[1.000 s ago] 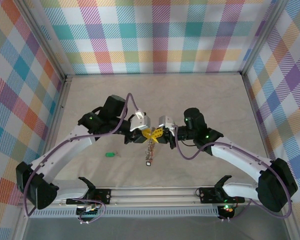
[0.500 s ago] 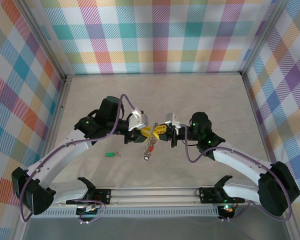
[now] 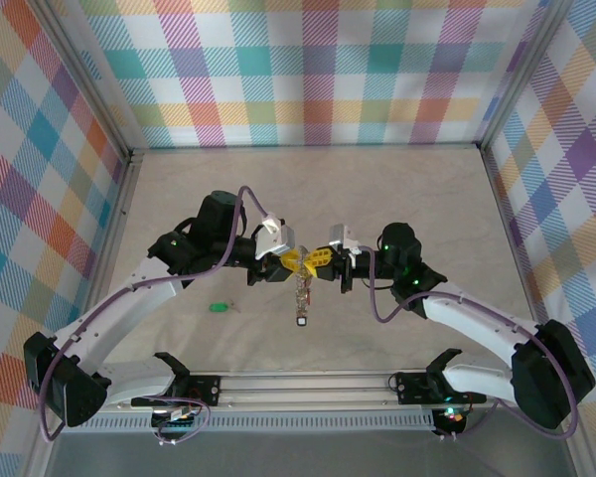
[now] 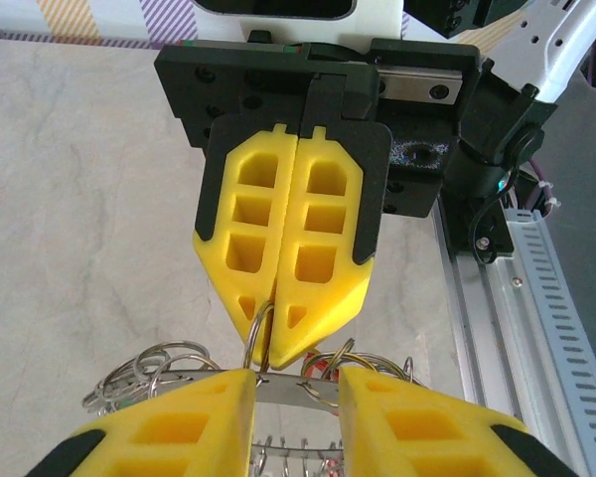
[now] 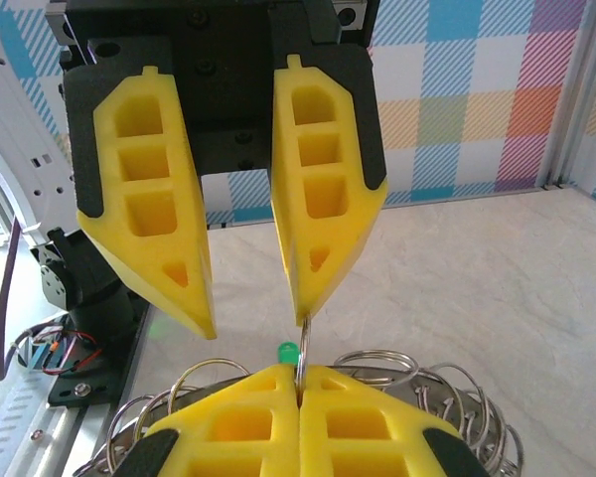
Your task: Put the keys on the keyring
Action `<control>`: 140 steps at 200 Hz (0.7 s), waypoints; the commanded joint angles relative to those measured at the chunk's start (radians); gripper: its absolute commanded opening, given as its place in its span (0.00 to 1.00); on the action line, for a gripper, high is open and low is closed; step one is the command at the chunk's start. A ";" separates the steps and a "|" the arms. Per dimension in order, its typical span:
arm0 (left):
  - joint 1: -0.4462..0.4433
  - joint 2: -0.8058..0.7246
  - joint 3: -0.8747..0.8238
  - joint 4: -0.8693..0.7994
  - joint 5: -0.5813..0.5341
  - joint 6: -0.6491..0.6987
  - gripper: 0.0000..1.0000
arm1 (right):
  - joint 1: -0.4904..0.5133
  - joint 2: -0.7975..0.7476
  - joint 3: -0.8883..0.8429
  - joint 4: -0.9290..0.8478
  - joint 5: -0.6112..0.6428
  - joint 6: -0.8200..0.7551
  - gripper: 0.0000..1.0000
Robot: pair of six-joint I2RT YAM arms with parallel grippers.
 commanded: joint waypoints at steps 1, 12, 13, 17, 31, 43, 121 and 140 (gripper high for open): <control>0.006 0.008 0.008 0.030 -0.032 0.001 0.30 | 0.004 0.001 0.048 0.039 -0.076 -0.038 0.00; 0.008 0.004 0.003 0.035 -0.038 0.001 0.32 | 0.003 0.002 0.047 0.032 -0.077 -0.044 0.00; 0.008 0.004 0.003 0.036 -0.038 0.002 0.33 | 0.003 0.002 0.048 0.031 -0.077 -0.045 0.00; 0.007 0.004 0.001 0.038 -0.041 0.002 0.34 | 0.005 0.003 0.048 0.029 -0.079 -0.048 0.00; 0.006 0.008 0.001 0.038 -0.043 -0.003 0.36 | 0.003 0.003 0.051 0.016 -0.086 -0.060 0.00; 0.007 0.015 0.001 0.038 -0.037 -0.002 0.37 | 0.003 0.005 0.051 0.006 -0.089 -0.070 0.00; 0.003 0.067 0.043 -0.026 0.093 0.064 0.09 | 0.004 -0.003 0.056 -0.011 -0.077 -0.085 0.00; 0.003 0.059 0.047 -0.036 0.071 0.073 0.00 | 0.005 -0.012 0.057 -0.051 -0.057 -0.105 0.00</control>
